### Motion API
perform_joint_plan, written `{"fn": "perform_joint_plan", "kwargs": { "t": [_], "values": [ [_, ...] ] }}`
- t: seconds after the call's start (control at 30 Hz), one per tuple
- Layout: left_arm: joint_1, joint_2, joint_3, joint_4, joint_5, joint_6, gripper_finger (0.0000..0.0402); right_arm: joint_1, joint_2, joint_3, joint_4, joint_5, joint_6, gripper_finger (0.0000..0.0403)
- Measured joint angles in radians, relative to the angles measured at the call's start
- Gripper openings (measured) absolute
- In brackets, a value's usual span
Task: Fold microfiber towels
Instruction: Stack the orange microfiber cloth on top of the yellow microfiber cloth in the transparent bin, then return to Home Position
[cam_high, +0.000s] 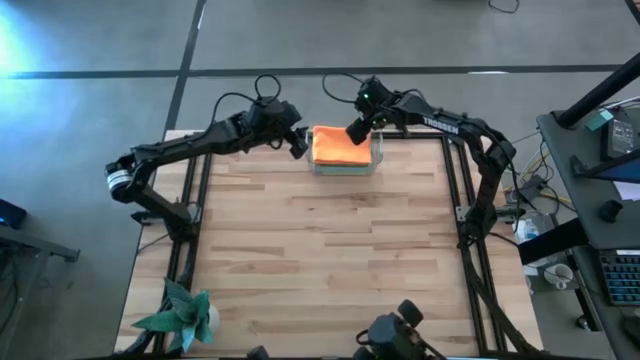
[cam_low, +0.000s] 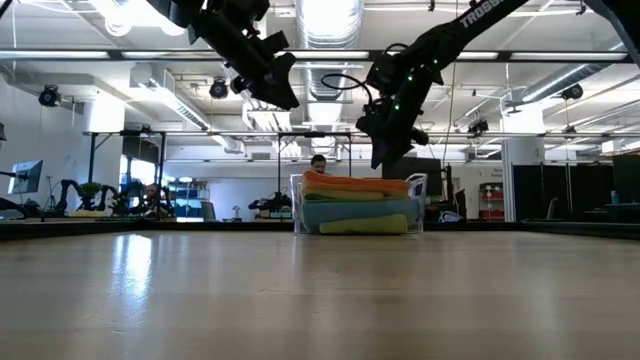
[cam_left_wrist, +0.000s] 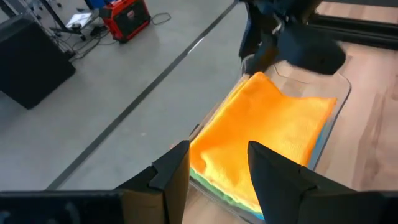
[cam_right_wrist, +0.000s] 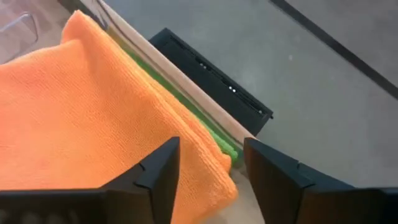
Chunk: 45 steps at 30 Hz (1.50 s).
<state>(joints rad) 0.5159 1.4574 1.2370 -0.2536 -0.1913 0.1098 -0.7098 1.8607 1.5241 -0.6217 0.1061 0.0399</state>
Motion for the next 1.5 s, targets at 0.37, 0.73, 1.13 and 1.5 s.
{"fn": "perform_joint_plan", "kwargs": {
  "t": [0.37,0.73,1.13,1.5],
  "values": [
    [-0.094,-0.076,-0.015,-0.140,0.000,-0.026,0.0146,0.029,-0.046,0.132,-0.356,-0.004,0.000,0.0190],
    [-0.288,-0.236,-0.178,-0.122,0.004,-0.028,0.0145,0.167,-0.245,0.013,-0.239,-0.008,0.058,0.0180],
    [-0.417,-0.516,-0.410,-0.121,0.006,-0.134,0.0056,0.392,-0.334,-0.105,-0.025,0.000,0.210,0.0180],
    [-0.562,-0.718,-0.559,-0.094,0.007,-0.213,0.0001,0.559,-0.342,-0.133,0.007,0.105,0.327,0.0176]
  ]
}}
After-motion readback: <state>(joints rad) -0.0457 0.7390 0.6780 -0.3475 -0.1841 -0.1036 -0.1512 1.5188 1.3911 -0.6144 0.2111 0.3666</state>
